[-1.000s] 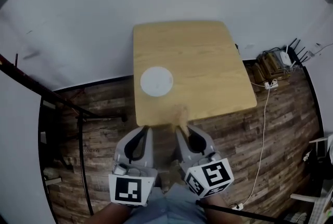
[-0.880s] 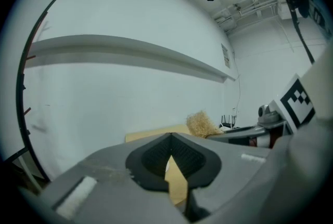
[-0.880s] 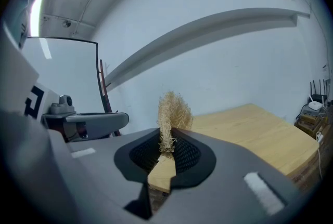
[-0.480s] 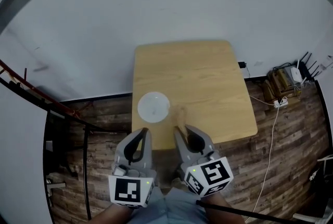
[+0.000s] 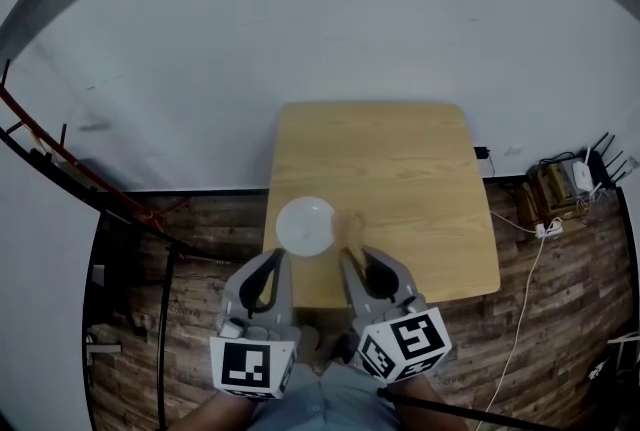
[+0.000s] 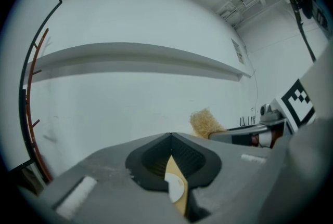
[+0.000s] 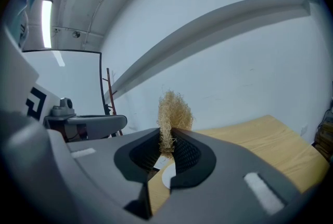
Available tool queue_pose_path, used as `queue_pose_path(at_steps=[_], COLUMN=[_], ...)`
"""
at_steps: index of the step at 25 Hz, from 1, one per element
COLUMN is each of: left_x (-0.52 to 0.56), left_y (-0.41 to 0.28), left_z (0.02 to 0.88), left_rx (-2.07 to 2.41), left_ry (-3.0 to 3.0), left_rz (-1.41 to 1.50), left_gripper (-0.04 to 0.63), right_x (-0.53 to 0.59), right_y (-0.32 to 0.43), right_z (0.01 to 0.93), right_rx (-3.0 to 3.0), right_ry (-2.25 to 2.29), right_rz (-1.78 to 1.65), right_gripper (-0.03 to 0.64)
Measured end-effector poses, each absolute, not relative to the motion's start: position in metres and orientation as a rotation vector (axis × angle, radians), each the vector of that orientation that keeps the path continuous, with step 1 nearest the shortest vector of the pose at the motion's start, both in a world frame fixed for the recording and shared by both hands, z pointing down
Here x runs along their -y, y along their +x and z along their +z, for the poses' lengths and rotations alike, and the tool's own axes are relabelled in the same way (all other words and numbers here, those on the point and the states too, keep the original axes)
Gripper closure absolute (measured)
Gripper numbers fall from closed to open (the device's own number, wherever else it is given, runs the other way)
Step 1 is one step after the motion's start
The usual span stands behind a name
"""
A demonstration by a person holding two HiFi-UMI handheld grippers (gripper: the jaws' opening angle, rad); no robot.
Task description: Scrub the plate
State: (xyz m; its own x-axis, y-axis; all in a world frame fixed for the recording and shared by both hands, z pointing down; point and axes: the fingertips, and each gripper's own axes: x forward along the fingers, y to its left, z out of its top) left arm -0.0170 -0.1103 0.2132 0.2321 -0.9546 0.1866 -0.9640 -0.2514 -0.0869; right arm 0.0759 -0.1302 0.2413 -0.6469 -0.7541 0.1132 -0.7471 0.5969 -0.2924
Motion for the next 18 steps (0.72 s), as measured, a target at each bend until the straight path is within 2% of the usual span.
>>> queue_pose_path(at_steps=[10,18], left_x=[0.158,0.192], left_y=[-0.042,-0.071], left_z=[0.245,0.3], left_rx=[1.835,1.695], left_ry=[2.35,2.244], left_rz=[0.316,0.314], left_gripper=[0.575,0.575], right_x=[0.172,0.2], right_y=[0.058,0.026], right_z=[0.261,0.313], right_rx=[-2.846,-2.899], right_ry=[-1.356,-1.386], right_rz=[-0.552,-0.715], right_gripper=[0.568,0.568])
